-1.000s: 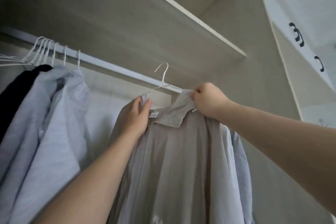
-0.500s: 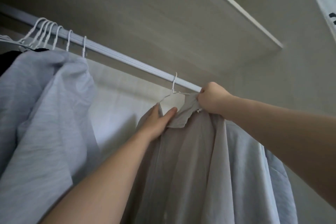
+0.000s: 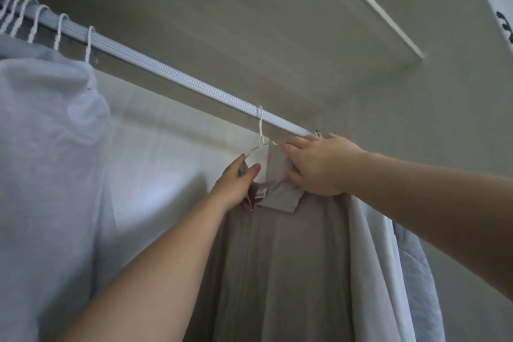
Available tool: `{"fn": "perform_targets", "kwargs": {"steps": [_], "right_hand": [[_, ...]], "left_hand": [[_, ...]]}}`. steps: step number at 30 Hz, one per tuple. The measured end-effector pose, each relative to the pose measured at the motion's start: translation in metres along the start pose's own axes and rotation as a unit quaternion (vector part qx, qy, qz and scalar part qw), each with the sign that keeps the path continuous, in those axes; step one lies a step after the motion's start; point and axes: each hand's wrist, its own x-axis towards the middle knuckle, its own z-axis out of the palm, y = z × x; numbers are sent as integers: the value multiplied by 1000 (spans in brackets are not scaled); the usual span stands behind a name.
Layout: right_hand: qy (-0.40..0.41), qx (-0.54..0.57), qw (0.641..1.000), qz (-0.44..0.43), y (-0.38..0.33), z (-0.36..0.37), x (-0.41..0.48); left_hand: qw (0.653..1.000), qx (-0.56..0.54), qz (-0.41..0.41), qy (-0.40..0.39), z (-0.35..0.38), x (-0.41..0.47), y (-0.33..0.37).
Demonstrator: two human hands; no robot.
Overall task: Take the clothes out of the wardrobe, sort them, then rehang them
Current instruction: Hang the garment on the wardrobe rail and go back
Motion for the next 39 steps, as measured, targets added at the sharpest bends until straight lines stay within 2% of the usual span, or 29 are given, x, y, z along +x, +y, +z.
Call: {"fn": "perform_targets", "kwargs": {"steps": [7,10,15,20,26,32,35,39], "right_hand": [[-102,-4,994,41,35,42,-14],[-124,-28,990,60,55,64,-21],[-136,-60,986,74,76,97,-26],[-100,-73,990,65,82,116,-20],[-67,-68,994,61,81,120,-25],[-22,5,996,85,75,104,-51],[0,38,994,101,72,92,-88],[27,77,988,131,63,72,-160]], "left_hand": [[997,3,54,-48,63,23,-7],[997,-14,39,-66,99,36,-8],[997,19,27,-77,143,51,-14],[997,43,41,-57,155,62,-27],[994,58,20,-88,150,56,-20],[997,42,7,-65,125,31,-3],[993,107,41,-22,110,-8,7],[967,197,161,14,102,-82,42]]}}
